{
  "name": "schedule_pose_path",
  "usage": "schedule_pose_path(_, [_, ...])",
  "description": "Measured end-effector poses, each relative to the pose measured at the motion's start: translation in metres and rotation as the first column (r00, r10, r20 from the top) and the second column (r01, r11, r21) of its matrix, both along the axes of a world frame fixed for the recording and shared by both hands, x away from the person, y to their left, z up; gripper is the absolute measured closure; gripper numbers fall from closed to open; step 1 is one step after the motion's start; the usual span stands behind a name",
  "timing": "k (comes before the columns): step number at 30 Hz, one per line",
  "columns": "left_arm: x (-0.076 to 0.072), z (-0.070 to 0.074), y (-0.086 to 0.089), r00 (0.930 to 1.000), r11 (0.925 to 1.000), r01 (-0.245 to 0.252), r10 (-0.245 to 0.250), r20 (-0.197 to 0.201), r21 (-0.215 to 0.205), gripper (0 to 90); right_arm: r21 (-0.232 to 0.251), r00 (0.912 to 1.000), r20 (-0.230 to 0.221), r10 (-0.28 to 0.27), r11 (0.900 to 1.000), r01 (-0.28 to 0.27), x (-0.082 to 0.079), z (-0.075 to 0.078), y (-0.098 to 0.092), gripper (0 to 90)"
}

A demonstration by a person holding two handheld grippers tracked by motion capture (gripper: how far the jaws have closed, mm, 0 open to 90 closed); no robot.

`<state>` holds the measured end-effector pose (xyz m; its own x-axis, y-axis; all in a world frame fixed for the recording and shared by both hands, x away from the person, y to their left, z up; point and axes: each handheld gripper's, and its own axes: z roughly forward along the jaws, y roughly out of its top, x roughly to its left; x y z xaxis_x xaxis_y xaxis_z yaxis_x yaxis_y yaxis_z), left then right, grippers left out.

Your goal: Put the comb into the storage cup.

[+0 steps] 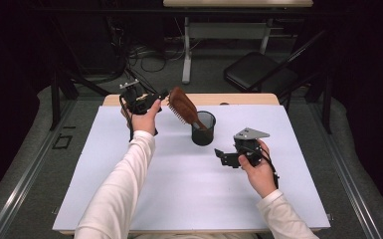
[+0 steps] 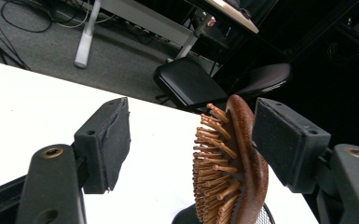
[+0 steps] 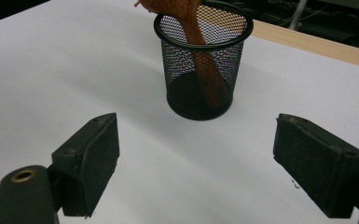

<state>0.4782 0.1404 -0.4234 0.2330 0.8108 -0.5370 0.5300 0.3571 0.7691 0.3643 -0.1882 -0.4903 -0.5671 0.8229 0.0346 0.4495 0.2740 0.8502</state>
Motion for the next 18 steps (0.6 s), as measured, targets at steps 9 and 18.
schedule_pose_path(9, [-0.001,0.001,0.008,0.9998,0.9992,-0.004,0.003,0.018,0.04,29.3,-0.003,1.0,-0.003,0.001,1.0,-0.001,0.0,0.0,0.0,14.3])
schedule_pose_path(18, [-0.003,-0.004,0.017,0.9999,0.9985,-0.001,0.0,0.013,0.055,31.9,-0.006,1.0,-0.005,0.001,1.0,-0.001,0.0,-0.001,0.001,14.3])
